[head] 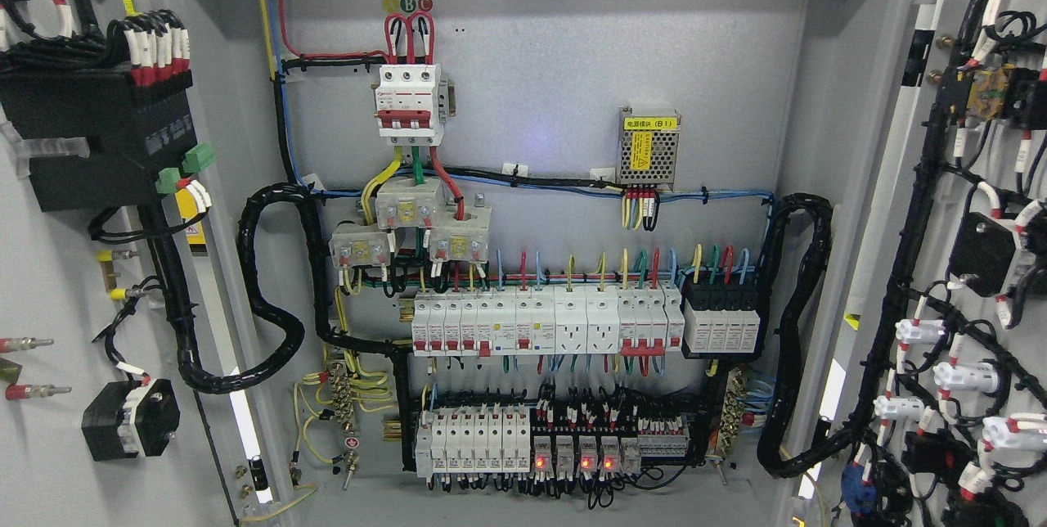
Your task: Open door with both hands
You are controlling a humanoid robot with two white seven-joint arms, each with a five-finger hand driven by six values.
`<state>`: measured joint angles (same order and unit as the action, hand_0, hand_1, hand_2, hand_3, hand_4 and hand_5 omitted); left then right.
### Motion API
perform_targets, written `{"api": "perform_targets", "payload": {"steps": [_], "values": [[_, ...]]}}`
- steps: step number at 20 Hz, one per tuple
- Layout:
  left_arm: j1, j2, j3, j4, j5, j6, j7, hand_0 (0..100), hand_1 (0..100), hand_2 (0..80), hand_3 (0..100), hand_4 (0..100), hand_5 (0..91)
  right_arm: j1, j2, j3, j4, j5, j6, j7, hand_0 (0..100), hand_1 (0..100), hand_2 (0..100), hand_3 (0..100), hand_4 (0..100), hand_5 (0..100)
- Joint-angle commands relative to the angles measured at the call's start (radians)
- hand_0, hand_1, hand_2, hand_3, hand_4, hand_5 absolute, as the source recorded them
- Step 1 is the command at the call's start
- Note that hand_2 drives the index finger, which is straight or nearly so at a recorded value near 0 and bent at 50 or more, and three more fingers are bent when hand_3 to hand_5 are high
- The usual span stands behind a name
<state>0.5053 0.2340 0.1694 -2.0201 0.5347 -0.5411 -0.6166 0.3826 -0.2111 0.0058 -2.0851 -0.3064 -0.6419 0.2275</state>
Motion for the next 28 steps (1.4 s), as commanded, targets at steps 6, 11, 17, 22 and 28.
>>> {"api": "perform_targets", "payload": {"steps": [6, 11, 17, 22, 28], "values": [[0.006, -0.022, 0.211, -0.011, 0.135, 0.119, 0.000, 12, 56, 0.0, 0, 0, 0.0, -0.001, 0.029, -0.040, -0.004, 0.000, -0.027, 0.000, 0, 50, 4, 0, 0, 0], [-0.023, -0.015, 0.294, 0.044, 0.165, 0.164, -0.003, 12, 56, 0.0, 0, 0, 0.0, -0.001, 0.030, -0.047, -0.003, -0.010, -0.021, -0.002, 0, 50, 4, 0, 0, 0], [-0.082, 0.010, 0.361, 0.115, 0.223, 0.228, -0.100, 12, 56, 0.0, 0, 0, 0.0, 0.001, 0.067, -0.079, -0.001, -0.011, -0.018, -0.002, 0, 50, 4, 0, 0, 0], [-0.126, 0.022, 0.432, 0.188, 0.229, 0.266, -0.103, 12, 56, 0.0, 0, 0, 0.0, 0.009, 0.087, -0.112, 0.003, -0.011, -0.019, -0.002, 0, 50, 4, 0, 0, 0], [-0.151, 0.054, 0.492, 0.256, 0.297, 0.334, -0.104, 12, 56, 0.0, 0, 0, 0.0, 0.009, 0.119, -0.152, 0.019, -0.056, -0.013, -0.002, 0, 50, 4, 0, 0, 0]]}}
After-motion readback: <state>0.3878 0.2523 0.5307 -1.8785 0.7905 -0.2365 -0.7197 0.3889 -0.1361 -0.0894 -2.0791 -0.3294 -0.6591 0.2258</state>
